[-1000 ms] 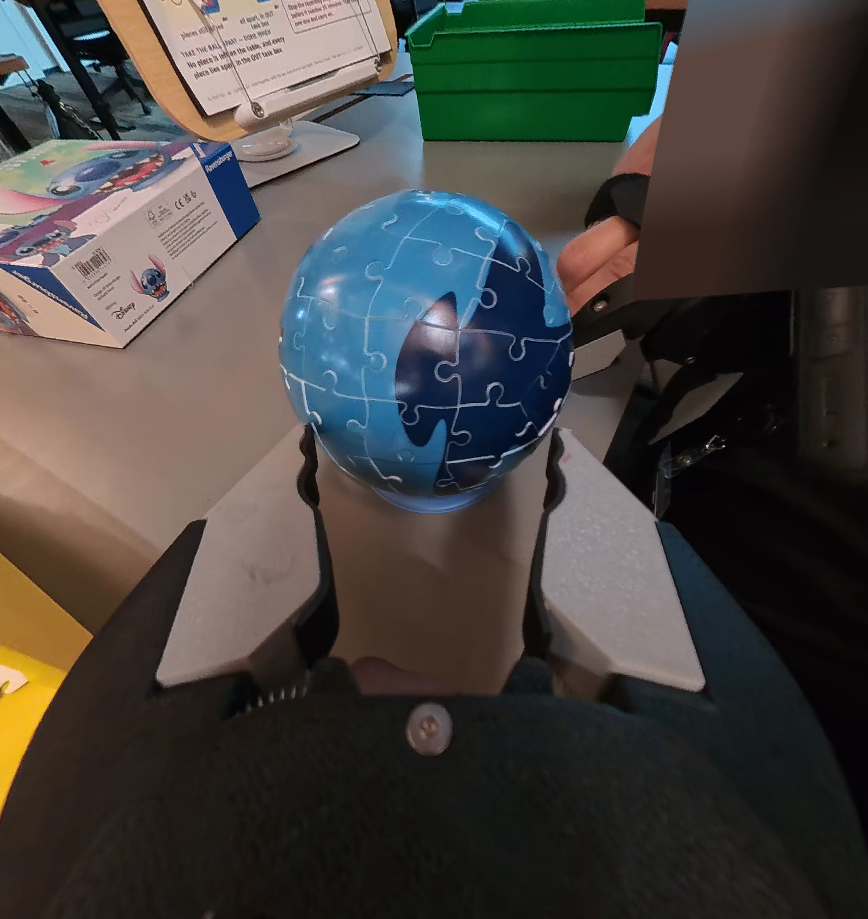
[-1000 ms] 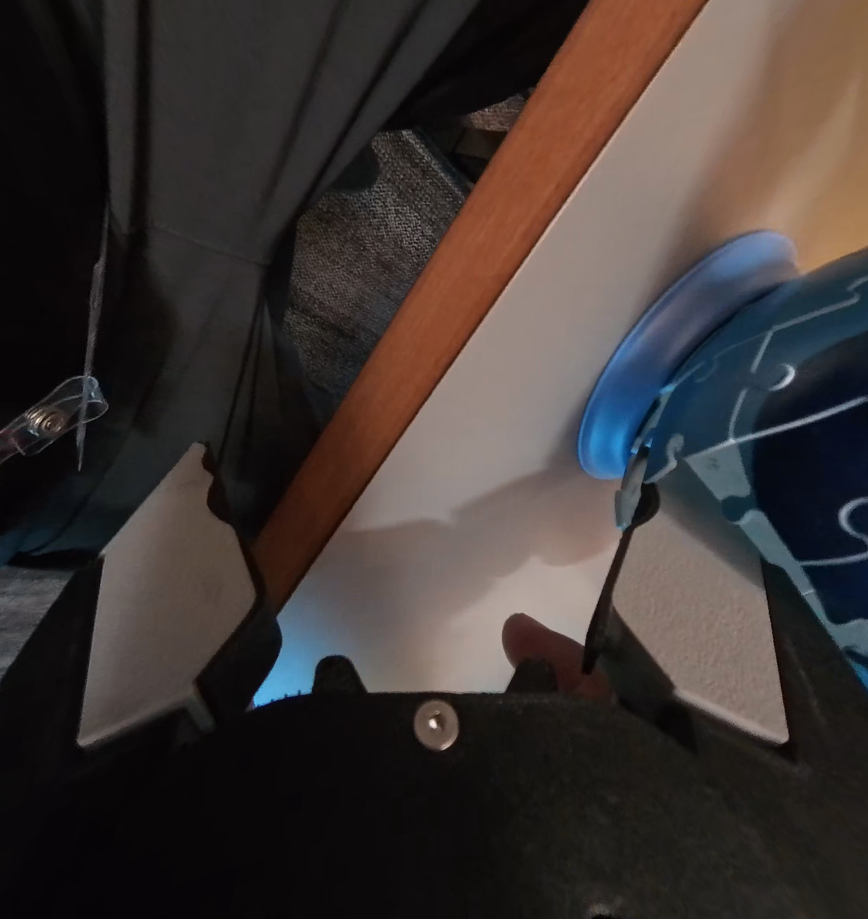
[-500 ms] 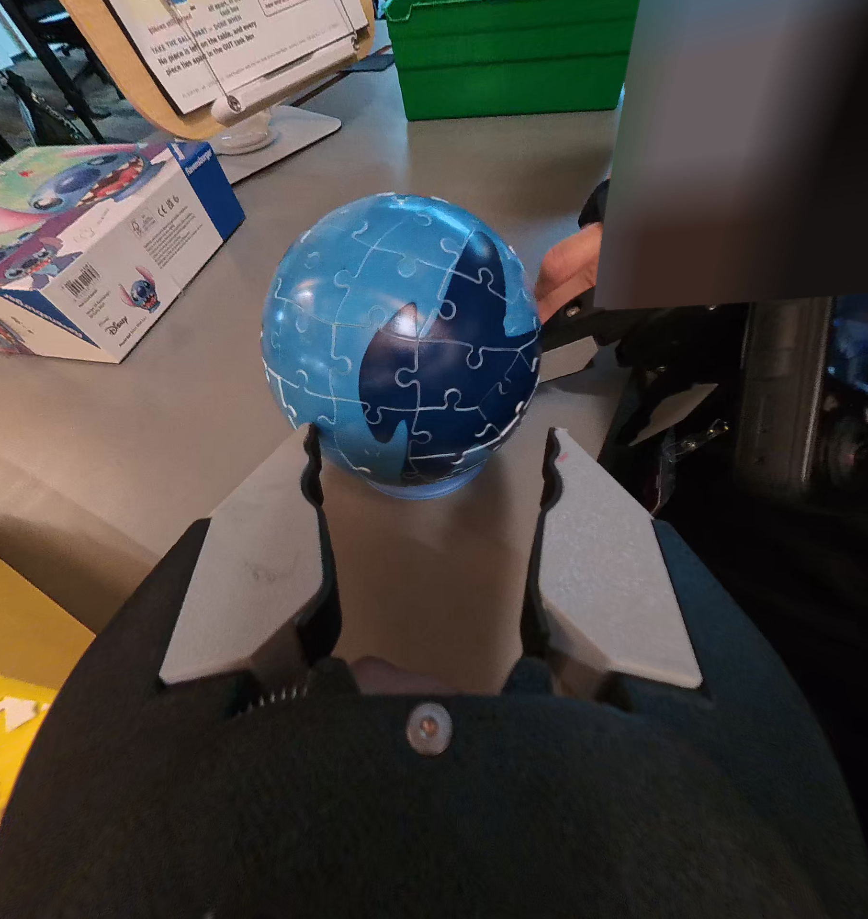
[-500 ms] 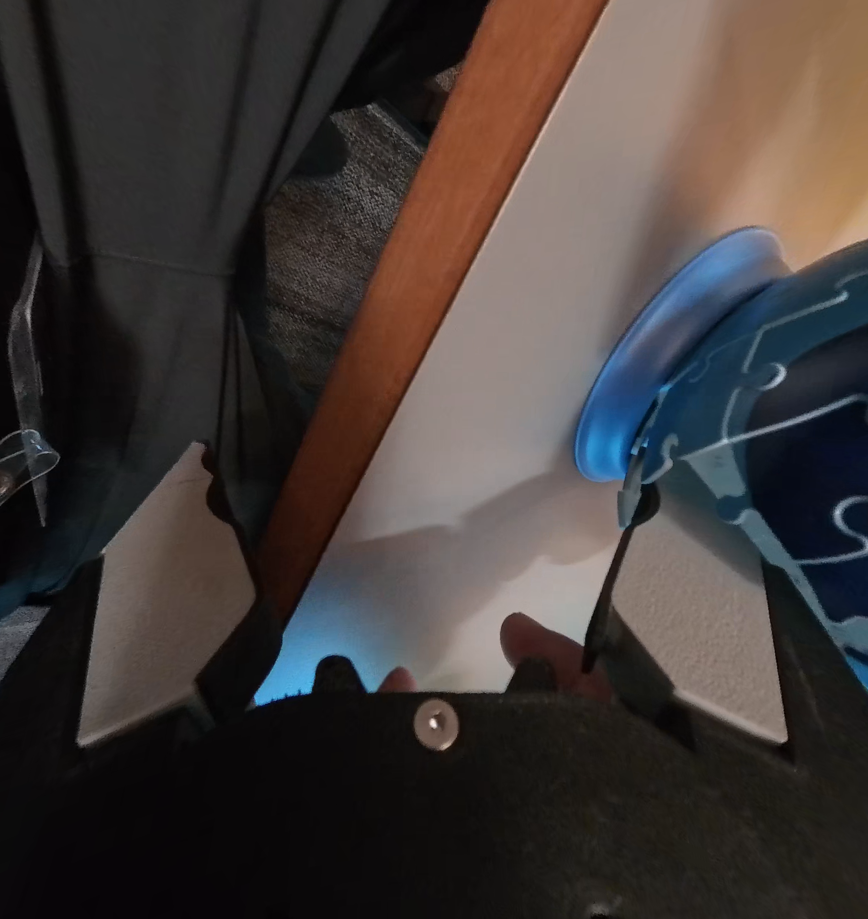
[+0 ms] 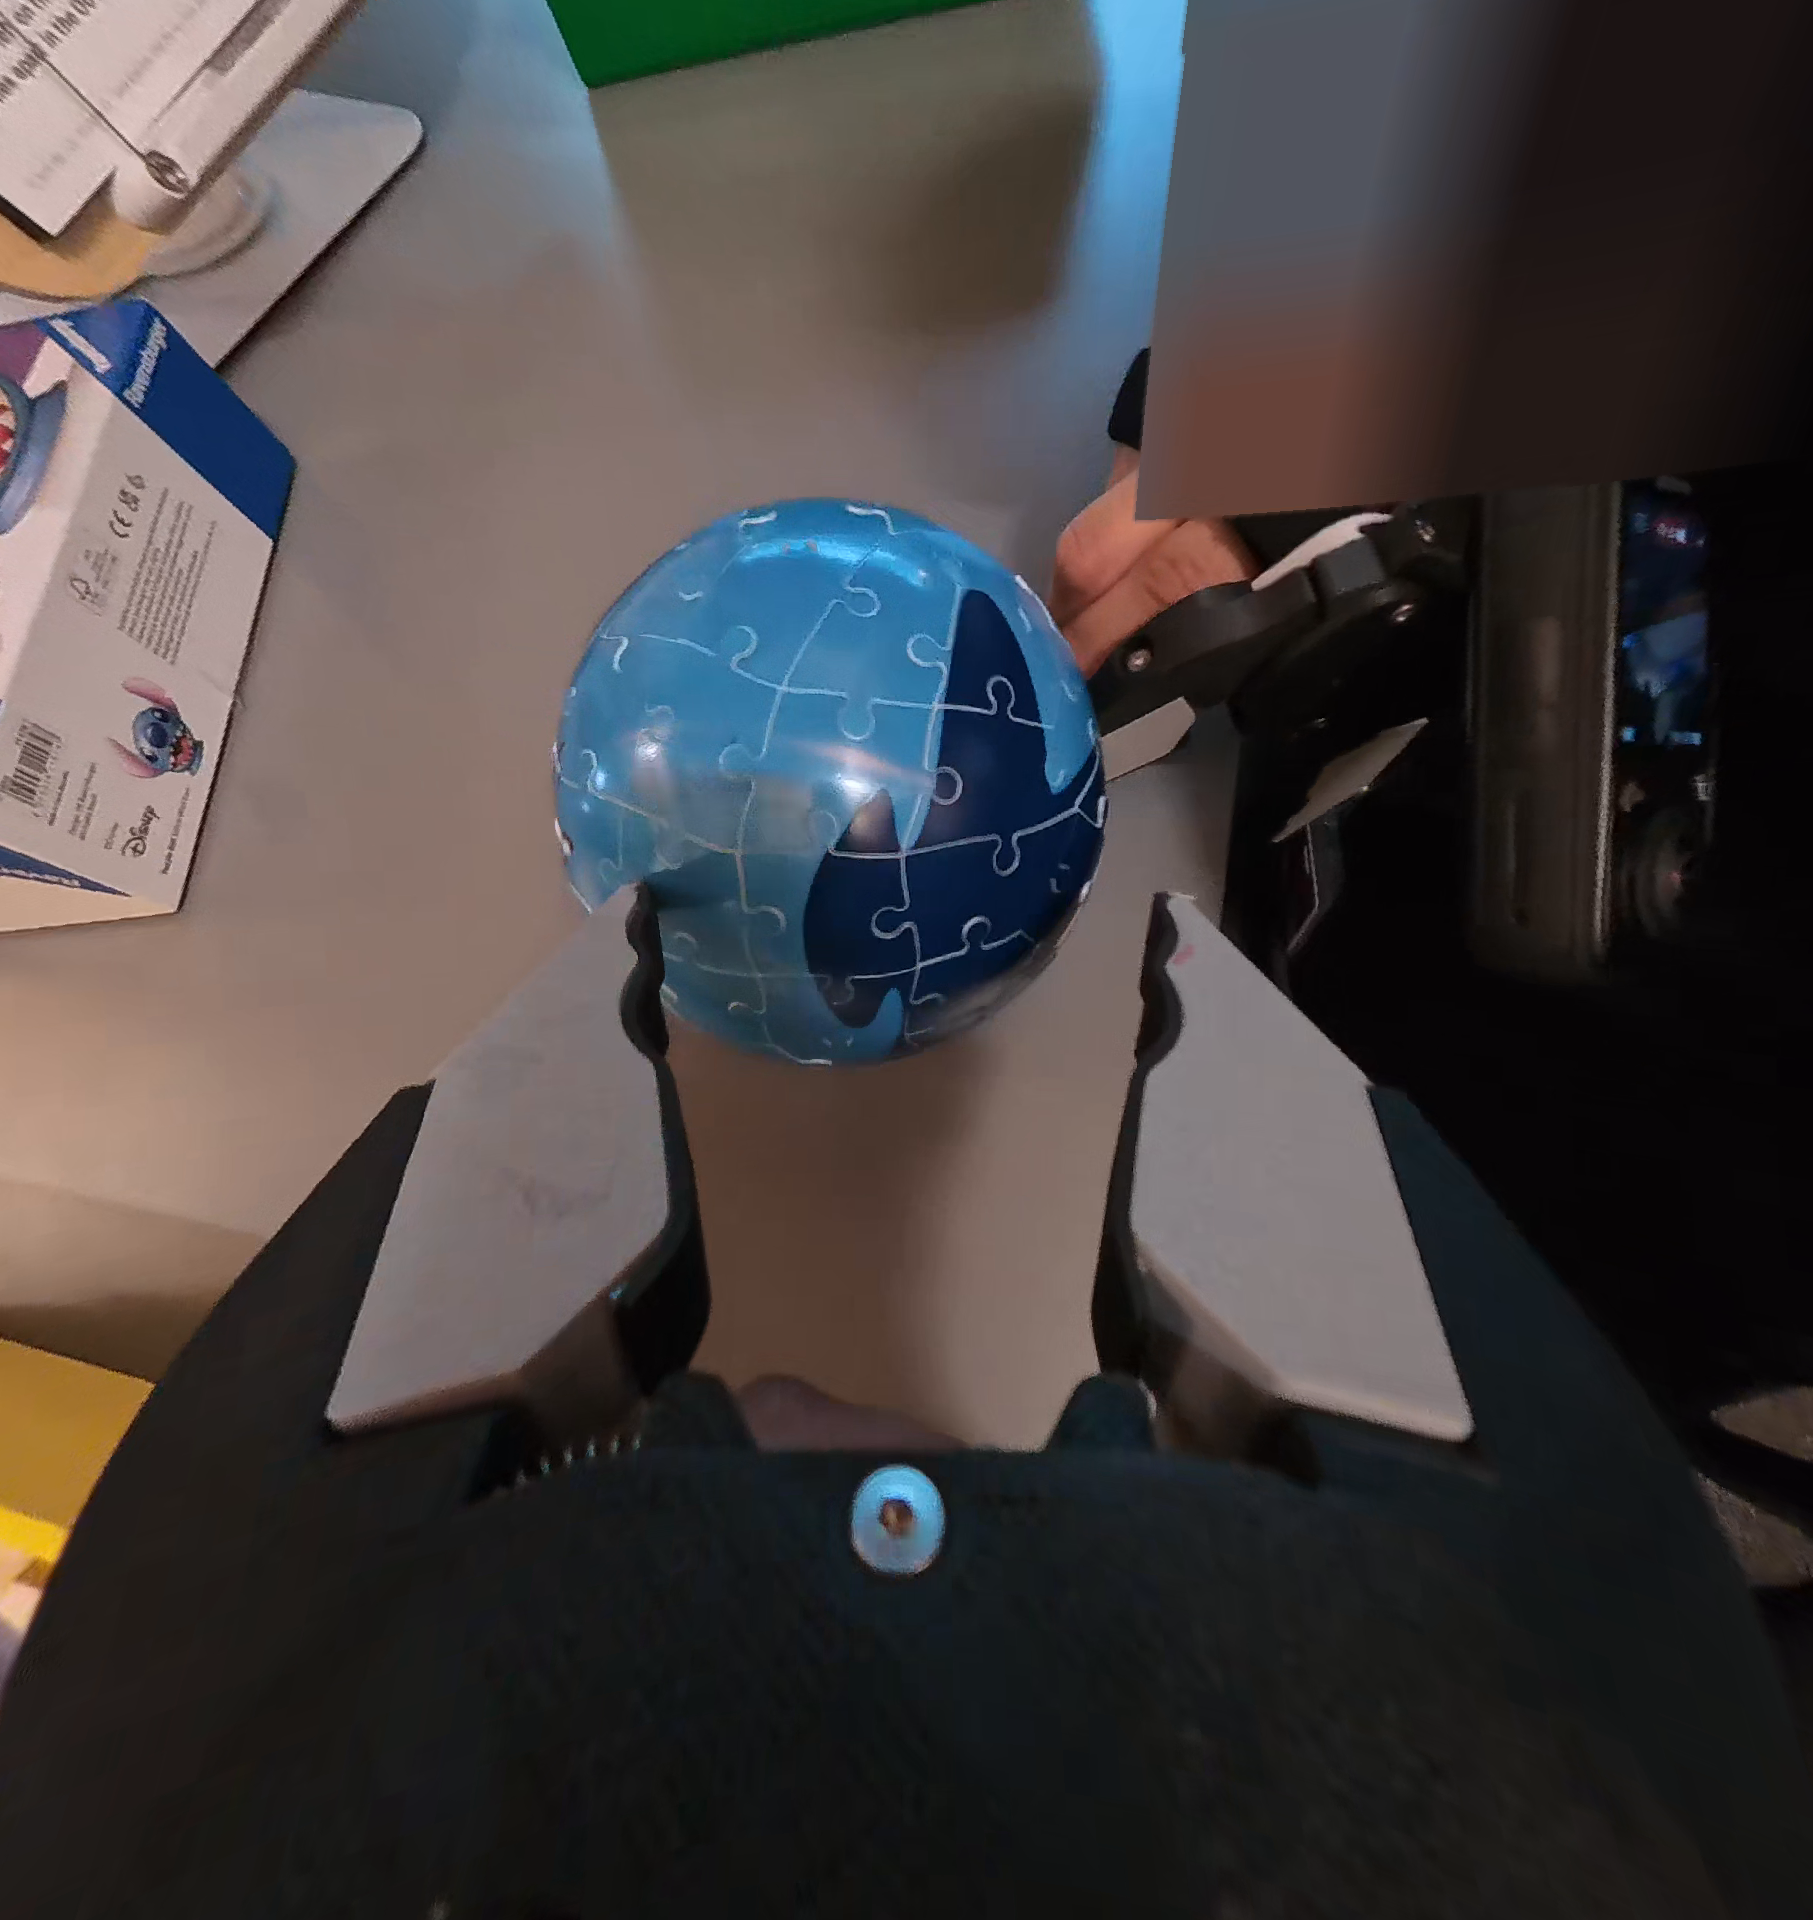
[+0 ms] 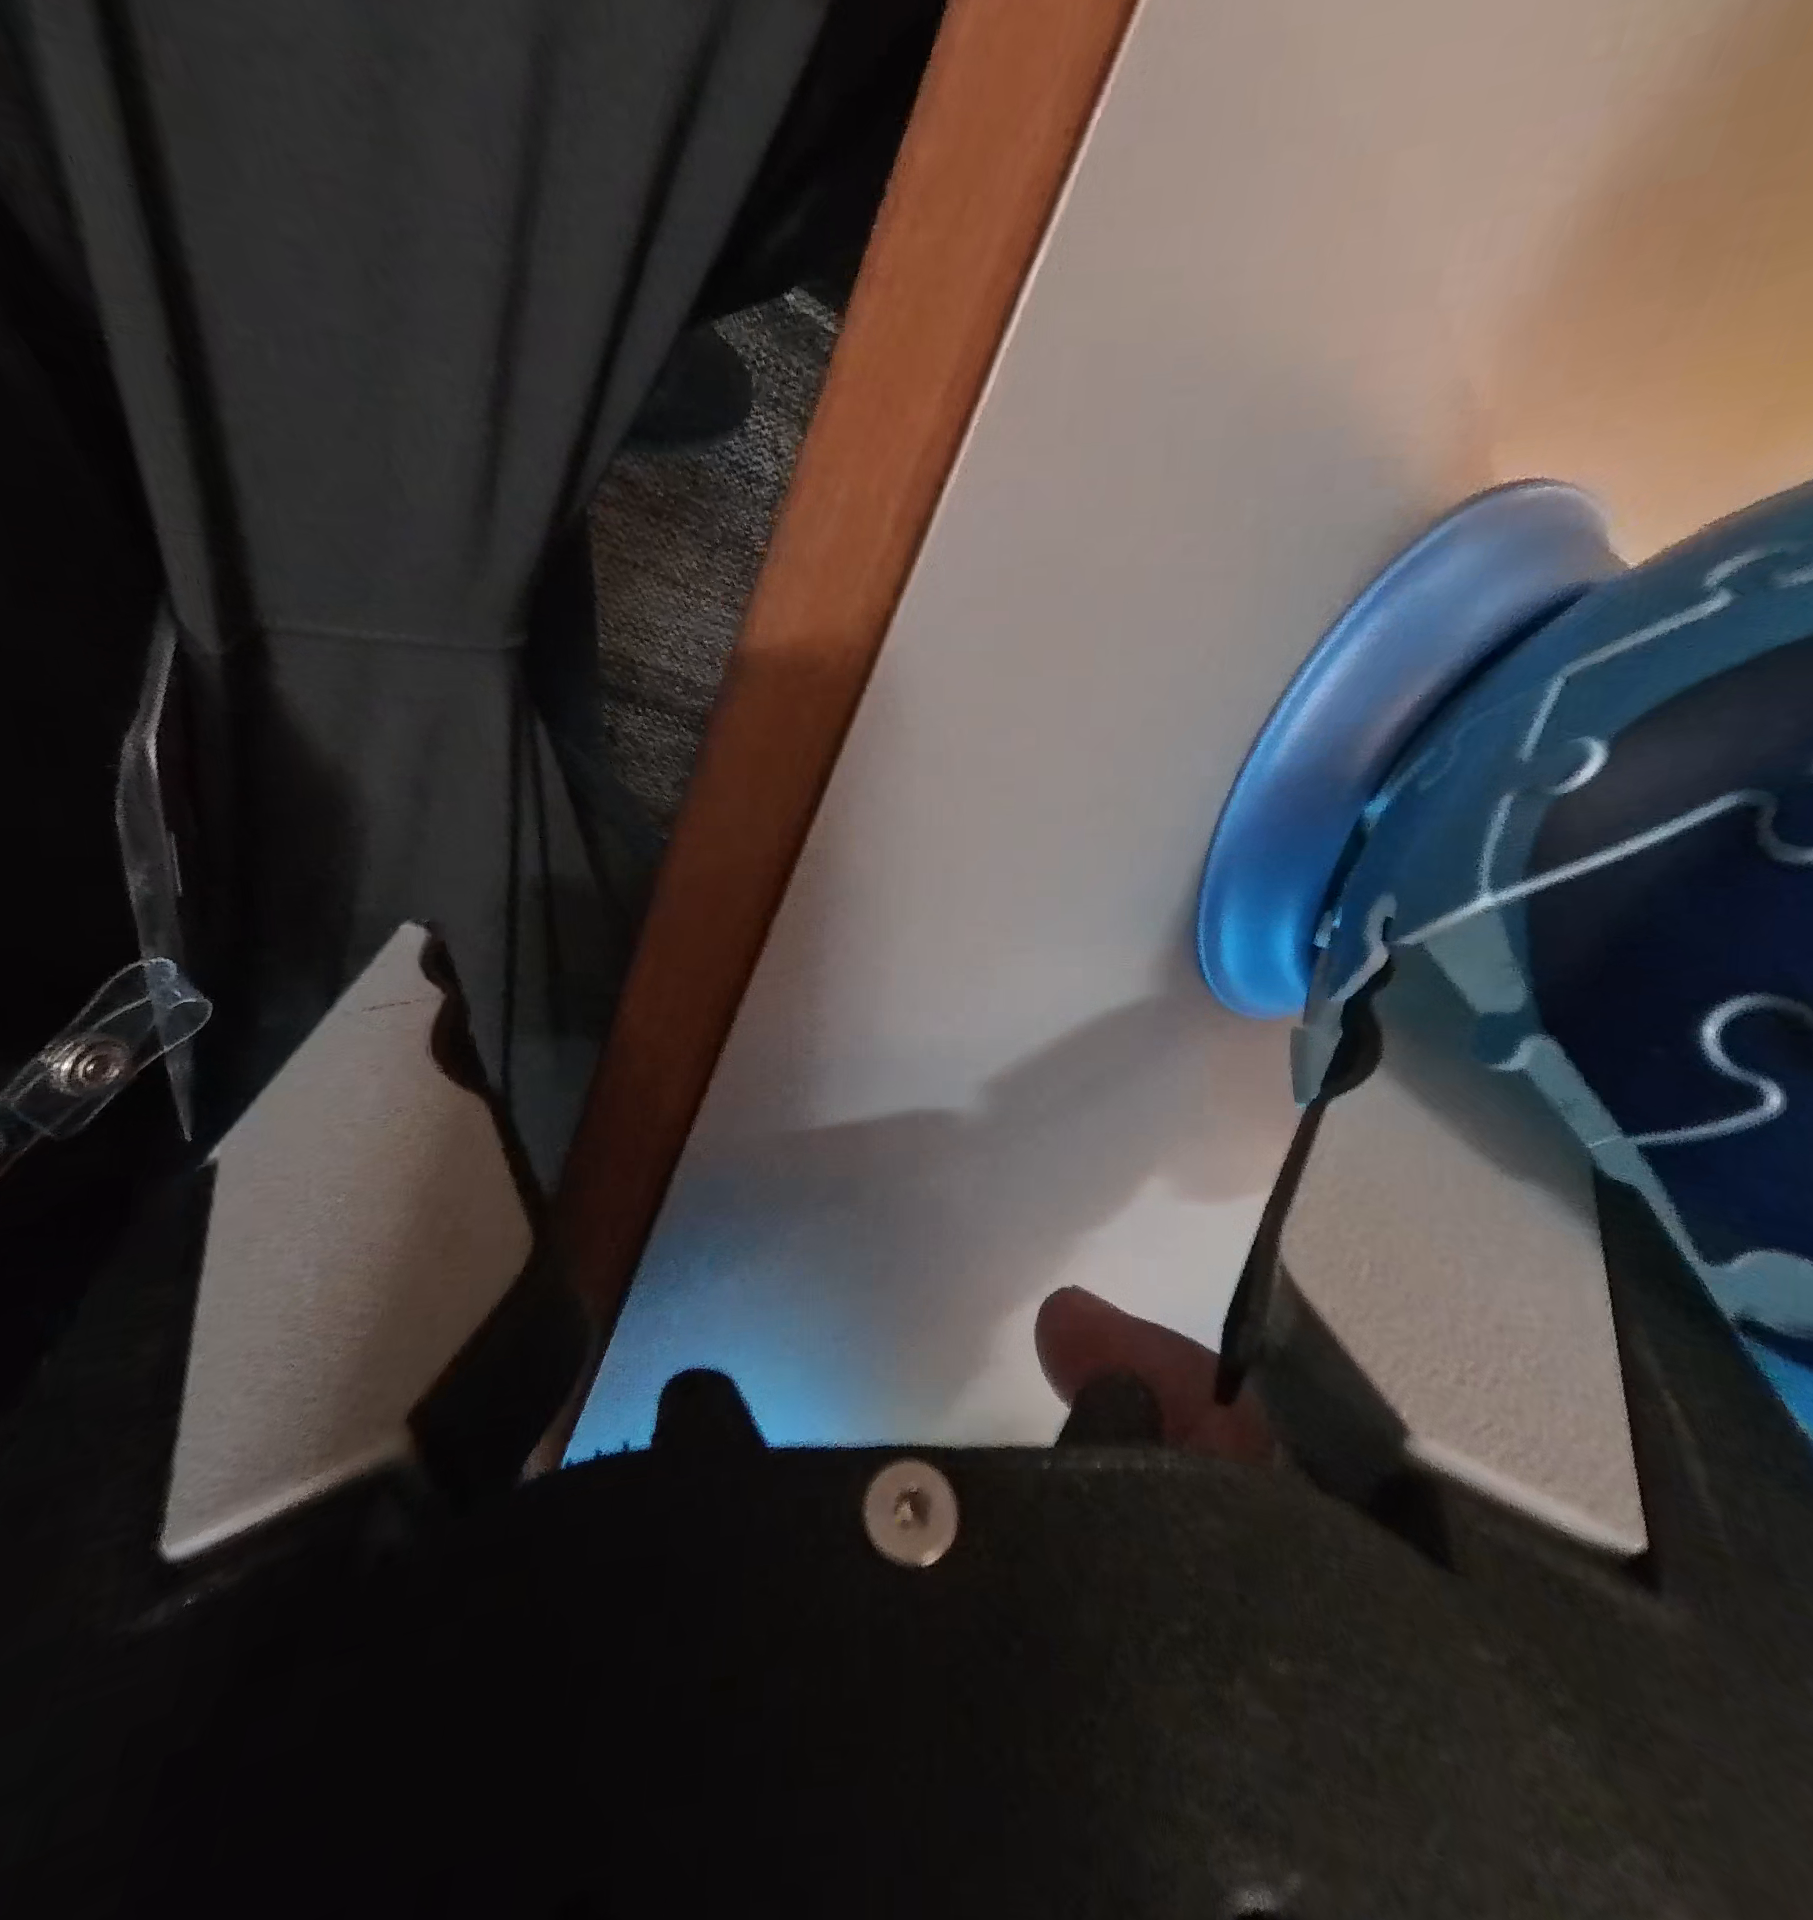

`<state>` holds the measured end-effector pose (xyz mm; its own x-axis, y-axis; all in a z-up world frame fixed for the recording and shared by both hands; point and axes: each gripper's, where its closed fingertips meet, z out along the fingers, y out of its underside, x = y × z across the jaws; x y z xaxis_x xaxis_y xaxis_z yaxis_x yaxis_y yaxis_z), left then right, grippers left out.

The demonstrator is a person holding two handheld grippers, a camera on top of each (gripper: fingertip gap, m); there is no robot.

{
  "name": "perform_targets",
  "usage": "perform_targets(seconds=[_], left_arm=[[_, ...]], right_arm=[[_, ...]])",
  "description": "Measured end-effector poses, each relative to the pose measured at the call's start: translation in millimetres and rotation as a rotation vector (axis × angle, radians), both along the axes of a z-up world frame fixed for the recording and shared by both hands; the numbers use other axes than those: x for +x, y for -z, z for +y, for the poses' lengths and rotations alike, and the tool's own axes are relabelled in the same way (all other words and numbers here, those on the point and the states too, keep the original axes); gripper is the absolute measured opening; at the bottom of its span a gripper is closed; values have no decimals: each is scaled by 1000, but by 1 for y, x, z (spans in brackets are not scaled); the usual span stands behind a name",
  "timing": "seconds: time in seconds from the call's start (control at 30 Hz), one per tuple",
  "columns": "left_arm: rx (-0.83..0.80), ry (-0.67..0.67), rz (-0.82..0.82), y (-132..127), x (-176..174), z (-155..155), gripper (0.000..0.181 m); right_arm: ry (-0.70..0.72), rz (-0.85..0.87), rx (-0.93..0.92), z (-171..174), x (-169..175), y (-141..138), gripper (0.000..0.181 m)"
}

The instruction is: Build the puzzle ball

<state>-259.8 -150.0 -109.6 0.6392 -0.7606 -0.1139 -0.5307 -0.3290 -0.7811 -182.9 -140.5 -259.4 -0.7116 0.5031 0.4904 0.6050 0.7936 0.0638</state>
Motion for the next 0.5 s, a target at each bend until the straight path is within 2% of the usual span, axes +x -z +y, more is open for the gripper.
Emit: perform_targets(seconds=[0.13,0.37,0.5], left_arm=[[-4,16,27,0,-1,1,90],[19,43,8,-14,-2,2,87],[-21,69,37,-7,3,1,92]], right_arm=[[4,8,-21,-1,-1,0,160],[7,43,-61,-4,-4,1,160],[7,46,-111,-8,-7,1,160]])
